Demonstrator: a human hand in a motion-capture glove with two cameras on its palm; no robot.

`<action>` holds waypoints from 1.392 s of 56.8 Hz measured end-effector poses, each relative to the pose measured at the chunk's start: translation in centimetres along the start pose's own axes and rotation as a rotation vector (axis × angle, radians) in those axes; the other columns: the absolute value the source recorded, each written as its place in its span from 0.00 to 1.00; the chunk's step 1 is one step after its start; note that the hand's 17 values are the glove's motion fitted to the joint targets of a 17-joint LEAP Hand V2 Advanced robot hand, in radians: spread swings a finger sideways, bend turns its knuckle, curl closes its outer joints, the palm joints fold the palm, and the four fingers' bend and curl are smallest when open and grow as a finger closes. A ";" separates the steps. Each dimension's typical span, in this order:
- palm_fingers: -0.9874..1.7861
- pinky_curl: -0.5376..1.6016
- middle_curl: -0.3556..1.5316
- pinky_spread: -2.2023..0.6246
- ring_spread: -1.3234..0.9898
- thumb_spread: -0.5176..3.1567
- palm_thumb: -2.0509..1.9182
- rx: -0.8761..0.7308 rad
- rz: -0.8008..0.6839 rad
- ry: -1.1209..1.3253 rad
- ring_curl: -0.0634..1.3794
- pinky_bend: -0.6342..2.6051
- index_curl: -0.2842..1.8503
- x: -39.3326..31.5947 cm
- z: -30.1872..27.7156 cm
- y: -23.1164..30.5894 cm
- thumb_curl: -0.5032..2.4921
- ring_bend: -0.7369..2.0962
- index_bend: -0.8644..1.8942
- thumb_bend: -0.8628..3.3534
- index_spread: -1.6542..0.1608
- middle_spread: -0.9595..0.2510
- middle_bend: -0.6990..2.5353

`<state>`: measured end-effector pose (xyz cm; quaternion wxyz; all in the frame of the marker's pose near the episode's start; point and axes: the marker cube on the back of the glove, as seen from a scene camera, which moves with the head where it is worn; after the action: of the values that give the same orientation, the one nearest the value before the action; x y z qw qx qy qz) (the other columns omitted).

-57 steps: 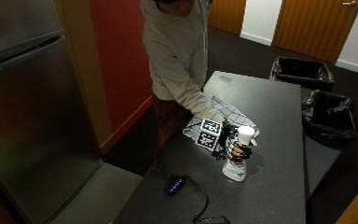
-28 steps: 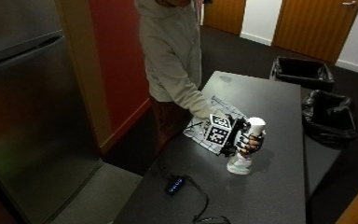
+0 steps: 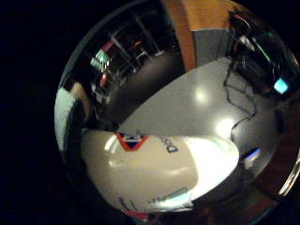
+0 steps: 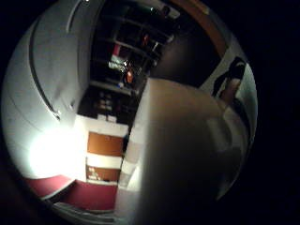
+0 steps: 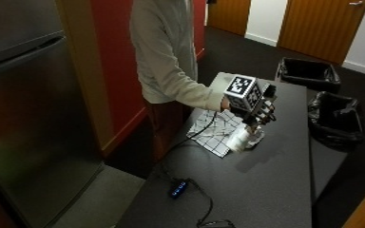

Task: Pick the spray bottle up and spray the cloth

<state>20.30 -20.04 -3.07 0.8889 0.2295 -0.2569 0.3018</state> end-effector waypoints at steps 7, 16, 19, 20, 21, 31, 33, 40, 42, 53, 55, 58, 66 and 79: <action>0.84 0.44 0.46 0.69 0.49 0.12 0.79 -0.139 -0.184 0.209 0.37 0.27 0.39 -4.5 -1.1 1.4 0.41 0.45 0.44 0.20 0.80 0.67 0.38; 0.84 0.44 0.46 0.69 0.49 0.12 0.79 -0.268 -0.417 0.529 0.37 0.27 0.39 -9.0 -1.2 4.0 0.41 0.45 0.44 0.20 0.80 0.67 0.38; 0.84 0.44 0.46 0.69 0.49 0.12 0.79 -0.311 -0.514 0.649 0.37 0.27 0.39 -10.3 -0.8 5.2 0.41 0.45 0.44 0.20 0.80 0.67 0.38; 0.84 0.44 0.46 0.69 0.49 0.12 0.79 -0.318 -0.533 0.694 0.37 0.27 0.39 -10.8 -0.6 5.6 0.41 0.45 0.44 0.20 0.80 0.67 0.38; 0.84 0.44 0.46 0.69 0.49 0.12 0.79 -0.318 -0.540 0.737 0.37 0.27 0.39 -11.1 -0.4 5.9 0.41 0.45 0.44 0.20 0.80 0.67 0.38; 0.84 0.44 0.46 0.69 0.49 0.11 0.79 -0.362 -0.636 0.901 0.37 0.27 0.39 -13.9 2.9 10.0 0.41 0.45 0.44 0.20 0.80 0.67 0.38; 0.84 0.44 0.46 0.69 0.49 0.11 0.79 -0.364 -0.604 0.889 0.37 0.27 0.39 -14.4 4.0 11.0 0.41 0.45 0.44 0.20 0.80 0.67 0.38; 0.84 0.44 0.46 0.69 0.49 0.11 0.79 -0.427 -0.863 1.068 0.38 0.27 0.39 -13.4 7.3 14.1 0.41 0.45 0.44 0.20 0.80 0.68 0.38; 0.84 0.44 0.46 0.69 0.49 0.11 0.79 -0.430 -0.871 1.085 0.38 0.27 0.39 -13.3 8.4 14.7 0.41 0.45 0.44 0.20 0.80 0.67 0.38; 0.84 0.44 0.46 0.69 0.49 0.11 0.79 -0.442 -0.889 1.082 0.38 0.27 0.39 -13.5 10.6 16.1 0.41 0.45 0.44 0.20 0.80 0.67 0.38; 0.84 0.44 0.46 0.69 0.49 0.11 0.79 -0.452 -0.910 1.063 0.38 0.27 0.39 -13.7 10.4 16.1 0.41 0.45 0.44 0.20 0.80 0.67 0.38; 0.83 0.44 0.46 0.69 0.49 0.11 0.79 -0.458 -0.929 1.047 0.38 0.27 0.39 -13.9 10.0 16.1 0.41 0.45 0.45 0.20 0.80 0.67 0.38; 0.83 0.44 0.46 0.69 0.49 0.11 0.79 -0.411 -0.926 1.057 0.38 0.27 0.39 -14.7 9.0 15.7 0.41 0.45 0.45 0.20 0.80 0.67 0.38; 0.84 0.44 0.46 0.69 0.49 0.11 0.79 -0.420 -0.920 1.000 0.38 0.27 0.39 -14.5 8.7 15.6 0.41 0.45 0.44 0.20 0.80 0.67 0.38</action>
<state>-2.62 -19.92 -1.09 0.9631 -0.0276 0.2519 -0.0907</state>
